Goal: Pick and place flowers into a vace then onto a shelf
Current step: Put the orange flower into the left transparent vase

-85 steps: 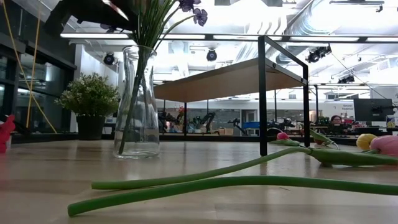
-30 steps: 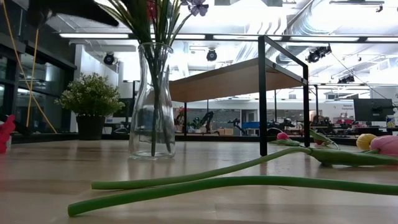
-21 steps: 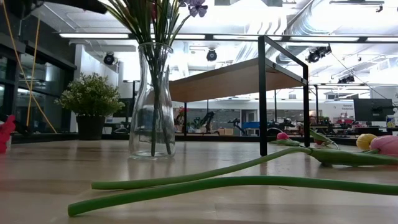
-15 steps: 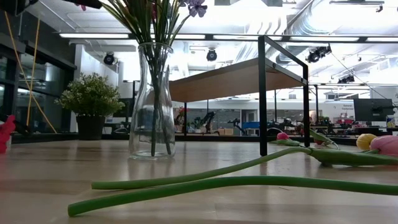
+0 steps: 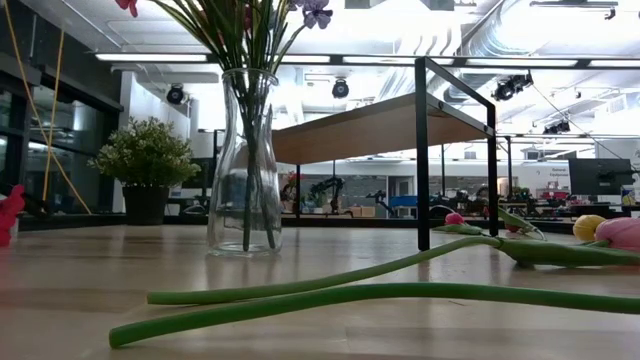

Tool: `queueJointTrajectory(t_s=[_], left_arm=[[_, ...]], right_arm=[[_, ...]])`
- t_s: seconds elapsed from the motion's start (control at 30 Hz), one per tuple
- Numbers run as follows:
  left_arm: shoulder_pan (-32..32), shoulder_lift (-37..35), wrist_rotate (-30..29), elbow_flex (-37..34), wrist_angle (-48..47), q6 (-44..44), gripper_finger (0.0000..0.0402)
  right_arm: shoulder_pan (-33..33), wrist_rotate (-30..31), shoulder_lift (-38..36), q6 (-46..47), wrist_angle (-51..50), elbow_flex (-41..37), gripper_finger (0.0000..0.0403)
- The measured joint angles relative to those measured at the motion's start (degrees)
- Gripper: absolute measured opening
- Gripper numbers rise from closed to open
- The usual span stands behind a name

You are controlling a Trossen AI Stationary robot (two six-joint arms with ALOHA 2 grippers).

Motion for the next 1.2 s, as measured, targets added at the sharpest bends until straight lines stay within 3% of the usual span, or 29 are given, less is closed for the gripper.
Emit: queueJointTrajectory(t_s=[0.23,0.4,0.7,1.0,1.2], left_arm=[[-4.21,-0.26,3.88,5.44,-0.42,-1.35,0.0227],[-5.68,-0.26,9.98,8.45,-0.10,-6.93,0.0227],[-5.53,-0.17,30.01,8.82,-1.98,-25.87,0.0227],[-5.53,0.03,48.03,8.82,-10.98,-44.43,0.0227],[-5.44,2.16,51.21,8.82,-16.27,-50.18,0.0227]], right_arm=[[0.00,0.00,0.00,-0.02,-0.01,0.00,0.0303],[0.00,0.00,0.00,-0.17,0.00,0.00,0.0303],[-0.02,-0.41,0.00,-0.22,0.01,0.00,0.0303],[-0.01,-0.44,0.00,-0.17,-0.01,0.00,0.0303],[-0.02,-0.46,0.00,-0.07,-0.01,0.00,0.0303]])
